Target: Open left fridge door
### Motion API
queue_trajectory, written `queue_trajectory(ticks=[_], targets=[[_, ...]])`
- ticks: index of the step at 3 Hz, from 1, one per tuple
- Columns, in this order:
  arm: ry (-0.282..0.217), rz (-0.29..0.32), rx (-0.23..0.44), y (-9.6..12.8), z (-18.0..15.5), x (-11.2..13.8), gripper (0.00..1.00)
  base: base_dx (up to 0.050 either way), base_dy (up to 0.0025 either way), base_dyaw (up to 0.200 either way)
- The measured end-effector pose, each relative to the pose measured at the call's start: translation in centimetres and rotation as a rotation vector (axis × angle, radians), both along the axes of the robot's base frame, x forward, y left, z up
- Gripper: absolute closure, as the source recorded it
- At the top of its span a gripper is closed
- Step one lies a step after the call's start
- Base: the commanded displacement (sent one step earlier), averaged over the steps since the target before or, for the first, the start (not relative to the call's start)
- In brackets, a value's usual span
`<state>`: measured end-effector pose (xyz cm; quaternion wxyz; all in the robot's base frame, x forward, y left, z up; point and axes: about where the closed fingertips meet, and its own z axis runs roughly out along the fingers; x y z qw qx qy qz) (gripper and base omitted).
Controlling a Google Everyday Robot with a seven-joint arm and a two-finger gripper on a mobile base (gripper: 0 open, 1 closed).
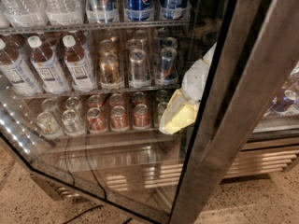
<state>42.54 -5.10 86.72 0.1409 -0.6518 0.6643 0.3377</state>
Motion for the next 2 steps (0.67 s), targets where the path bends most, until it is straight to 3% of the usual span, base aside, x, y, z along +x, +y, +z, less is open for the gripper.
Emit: queue_trajectory(ticks=[1,2], targets=[[0.021,0.02,-0.036,1.3,0.8,-0.8,1.0,0.0,0.0,0.0],[0.083,0.052,-0.029,2.7,-0.3,-1.8,1.0,0.0,0.0,0.0]])
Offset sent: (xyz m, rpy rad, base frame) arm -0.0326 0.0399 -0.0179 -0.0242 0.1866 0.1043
